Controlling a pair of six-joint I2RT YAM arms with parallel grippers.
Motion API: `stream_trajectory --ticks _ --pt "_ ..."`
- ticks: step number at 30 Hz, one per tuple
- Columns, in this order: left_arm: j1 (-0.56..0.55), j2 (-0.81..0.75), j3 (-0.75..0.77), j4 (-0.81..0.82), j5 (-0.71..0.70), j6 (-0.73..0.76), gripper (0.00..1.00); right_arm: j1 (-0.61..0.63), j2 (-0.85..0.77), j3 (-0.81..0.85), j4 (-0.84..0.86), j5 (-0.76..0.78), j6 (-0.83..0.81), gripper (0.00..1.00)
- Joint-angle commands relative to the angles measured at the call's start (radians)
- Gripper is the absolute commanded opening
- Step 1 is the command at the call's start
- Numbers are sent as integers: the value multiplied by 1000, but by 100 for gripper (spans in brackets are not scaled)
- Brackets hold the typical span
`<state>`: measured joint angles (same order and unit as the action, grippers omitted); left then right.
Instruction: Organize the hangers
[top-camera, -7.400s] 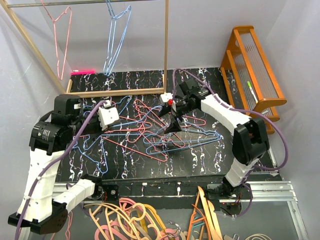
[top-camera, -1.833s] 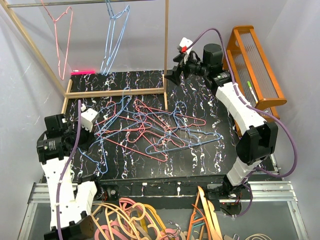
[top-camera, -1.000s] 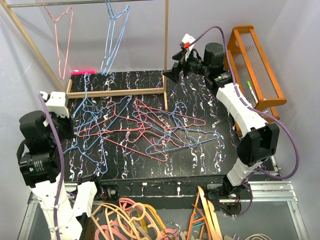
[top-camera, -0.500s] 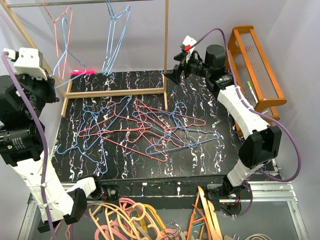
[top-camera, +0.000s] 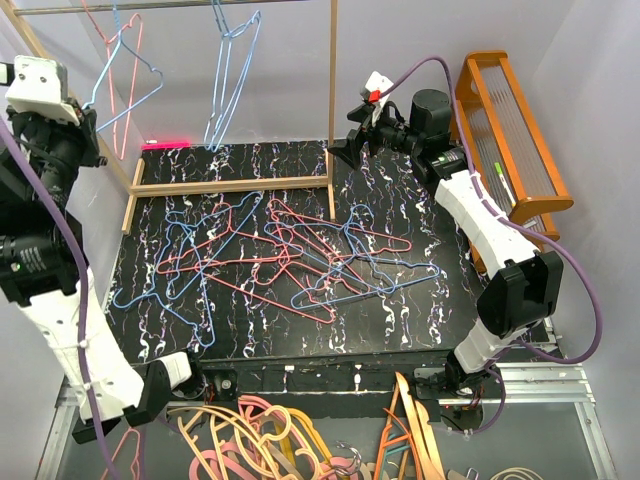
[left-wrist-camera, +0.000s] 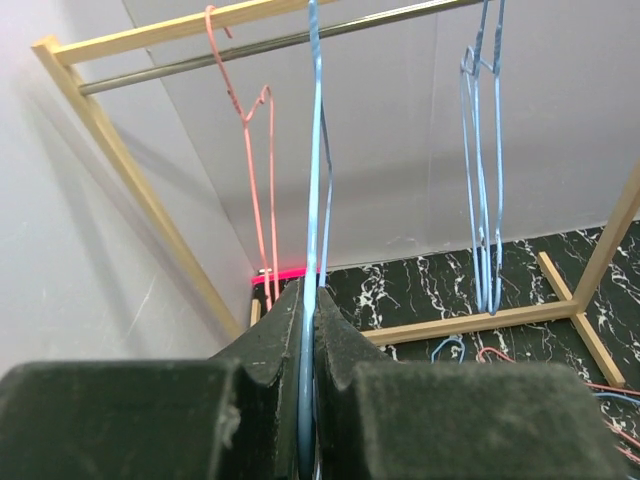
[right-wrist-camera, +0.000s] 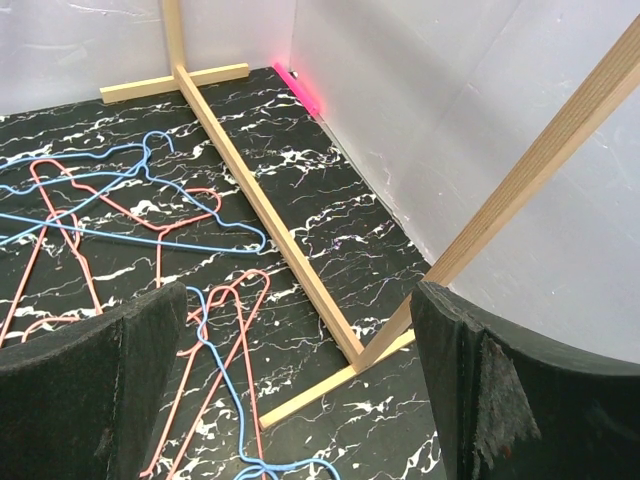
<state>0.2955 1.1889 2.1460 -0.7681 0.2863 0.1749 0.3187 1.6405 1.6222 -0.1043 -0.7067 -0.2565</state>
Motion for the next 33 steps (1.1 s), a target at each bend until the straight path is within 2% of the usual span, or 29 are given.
stream_trajectory --ticks 1,9,12,21,27,29,33 --pt "7 -3 -92 242 79 -8 0 2 -42 -12 65 -11 14 98" --pt "8 25 -213 506 152 -82 0 2 -94 -67 70 -2 -1 98" --pt "7 45 -223 553 170 -102 0 2 -115 -89 66 2 -9 99" --pt "8 64 -316 496 273 -116 0 1 -133 -119 66 26 -18 99" --pt "3 42 -435 541 375 -106 0 1 -126 -112 63 25 -18 98" --pt "-12 41 -459 550 425 -124 0 2 -124 -109 59 26 -19 98" --pt "-109 26 -494 539 474 -113 0 2 -125 -112 49 30 -27 98"
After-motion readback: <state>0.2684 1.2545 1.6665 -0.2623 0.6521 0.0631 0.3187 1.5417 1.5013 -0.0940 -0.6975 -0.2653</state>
